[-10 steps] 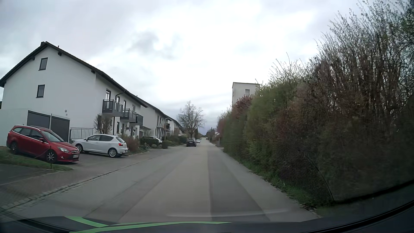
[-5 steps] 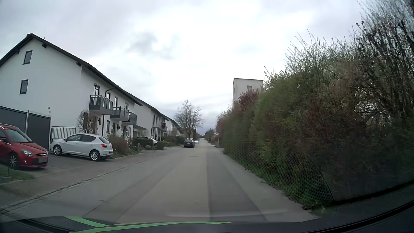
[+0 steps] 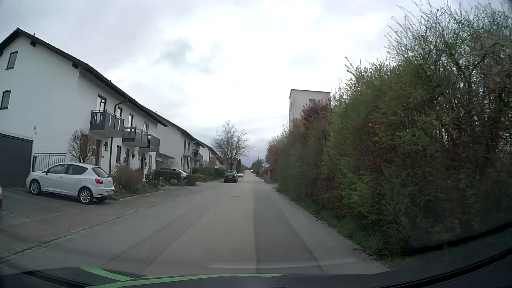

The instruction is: Follow the waypoints while adhering to traffic rules and regulations

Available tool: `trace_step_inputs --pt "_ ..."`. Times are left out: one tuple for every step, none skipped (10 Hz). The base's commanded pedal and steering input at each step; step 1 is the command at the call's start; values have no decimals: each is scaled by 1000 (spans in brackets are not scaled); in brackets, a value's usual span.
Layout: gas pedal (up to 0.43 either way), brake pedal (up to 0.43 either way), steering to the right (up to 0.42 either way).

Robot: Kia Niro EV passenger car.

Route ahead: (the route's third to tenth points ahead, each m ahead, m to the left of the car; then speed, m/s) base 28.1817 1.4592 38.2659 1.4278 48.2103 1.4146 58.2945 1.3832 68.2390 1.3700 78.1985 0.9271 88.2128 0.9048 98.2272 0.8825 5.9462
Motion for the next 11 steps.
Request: trace_step_inputs --pt "197 0 10" --pt "197 0 10" --pt "197 0 8" --pt "197 0 5" --pt "197 0 3" --pt "197 0 3" --pt "189 0 2" --pt "189 0 1" --pt "189 0 0" --pt "189 0 0" --pt "189 0 0"
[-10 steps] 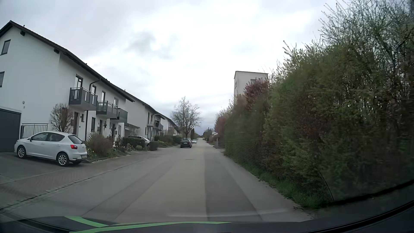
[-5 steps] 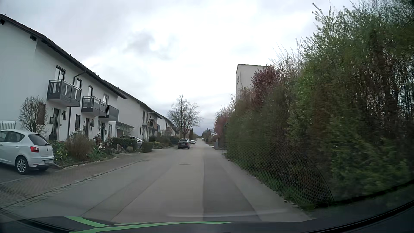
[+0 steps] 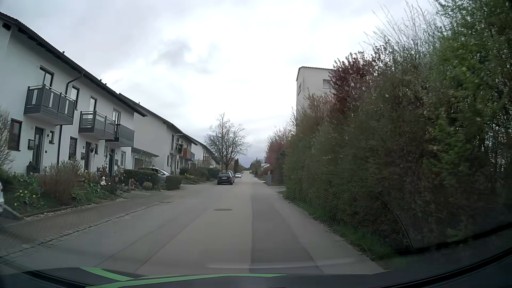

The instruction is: Follow the waypoints while adhering to traffic rules and regulations

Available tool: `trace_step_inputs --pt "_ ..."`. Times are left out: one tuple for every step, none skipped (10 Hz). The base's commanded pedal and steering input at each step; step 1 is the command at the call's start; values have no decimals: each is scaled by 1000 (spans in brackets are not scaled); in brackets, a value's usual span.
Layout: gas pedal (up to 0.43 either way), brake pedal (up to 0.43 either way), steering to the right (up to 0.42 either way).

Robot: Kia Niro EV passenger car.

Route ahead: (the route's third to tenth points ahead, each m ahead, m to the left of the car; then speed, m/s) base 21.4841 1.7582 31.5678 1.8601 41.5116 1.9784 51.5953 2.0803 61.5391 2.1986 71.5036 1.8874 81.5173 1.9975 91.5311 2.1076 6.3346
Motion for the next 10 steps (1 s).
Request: trace_step_inputs --pt "177 0 0" --pt "177 0 0" --pt "169 0 0" --pt "169 0 0" --pt "169 0 0" --pt "169 0 0" --pt "157 0 0" --pt "157 0 0" --pt "157 0 -1" --pt "157 0 0"
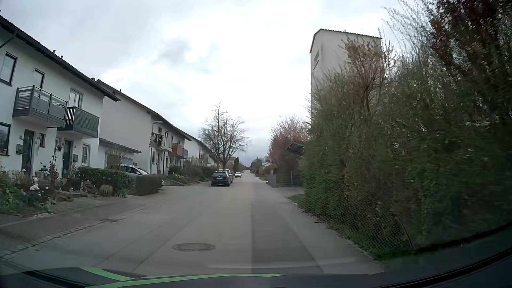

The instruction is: Follow the waypoints while adhering to traffic rules and regulations

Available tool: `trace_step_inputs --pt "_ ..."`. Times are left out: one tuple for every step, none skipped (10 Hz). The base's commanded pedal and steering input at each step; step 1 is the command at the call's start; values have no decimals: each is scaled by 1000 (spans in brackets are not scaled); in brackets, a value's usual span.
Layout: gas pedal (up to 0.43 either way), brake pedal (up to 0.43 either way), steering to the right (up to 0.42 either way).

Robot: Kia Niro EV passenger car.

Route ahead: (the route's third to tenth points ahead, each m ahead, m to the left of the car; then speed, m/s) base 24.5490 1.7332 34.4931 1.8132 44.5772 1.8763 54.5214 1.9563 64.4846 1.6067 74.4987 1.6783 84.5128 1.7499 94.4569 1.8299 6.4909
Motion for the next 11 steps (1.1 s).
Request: trace_step_inputs --pt "157 0 0" --pt "157 0 -1" --pt "157 0 0" --pt "150 0 0" --pt "150 0 -1" --pt "150 0 0" --pt "138 0 -1" --pt "130 0 0" --pt "118 0 -1" --pt "118 0 -3" --pt "118 0 -3"
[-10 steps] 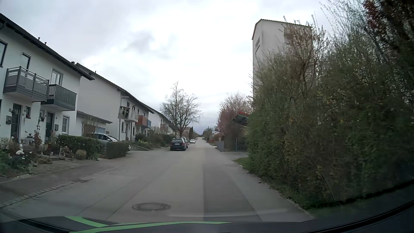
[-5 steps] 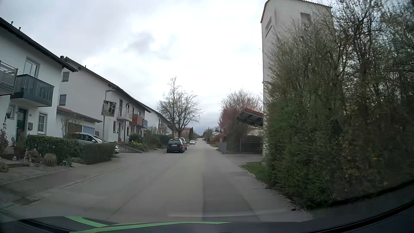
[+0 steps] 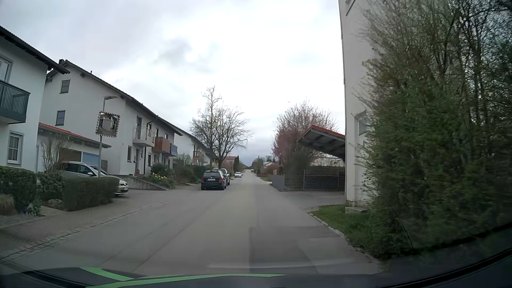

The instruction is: Follow the waypoints while adhering to traffic rules and regulations

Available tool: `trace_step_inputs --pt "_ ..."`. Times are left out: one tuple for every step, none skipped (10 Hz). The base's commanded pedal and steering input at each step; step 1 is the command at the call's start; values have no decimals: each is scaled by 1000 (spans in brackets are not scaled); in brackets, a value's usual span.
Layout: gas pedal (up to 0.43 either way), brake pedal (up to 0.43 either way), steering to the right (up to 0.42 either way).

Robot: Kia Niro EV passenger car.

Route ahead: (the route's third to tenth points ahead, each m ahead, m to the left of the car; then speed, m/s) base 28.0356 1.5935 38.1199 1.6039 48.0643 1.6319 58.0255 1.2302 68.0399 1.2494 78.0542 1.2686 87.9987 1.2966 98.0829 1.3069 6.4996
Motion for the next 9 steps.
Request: trace_step_inputs --pt "118 0 -3" --pt "118 0 -3" --pt "118 0 -3" --pt "118 0 0" --pt "118 0 2" --pt "118 0 3" --pt "118 0 3" --pt "118 0 4" --pt "130 0 4"
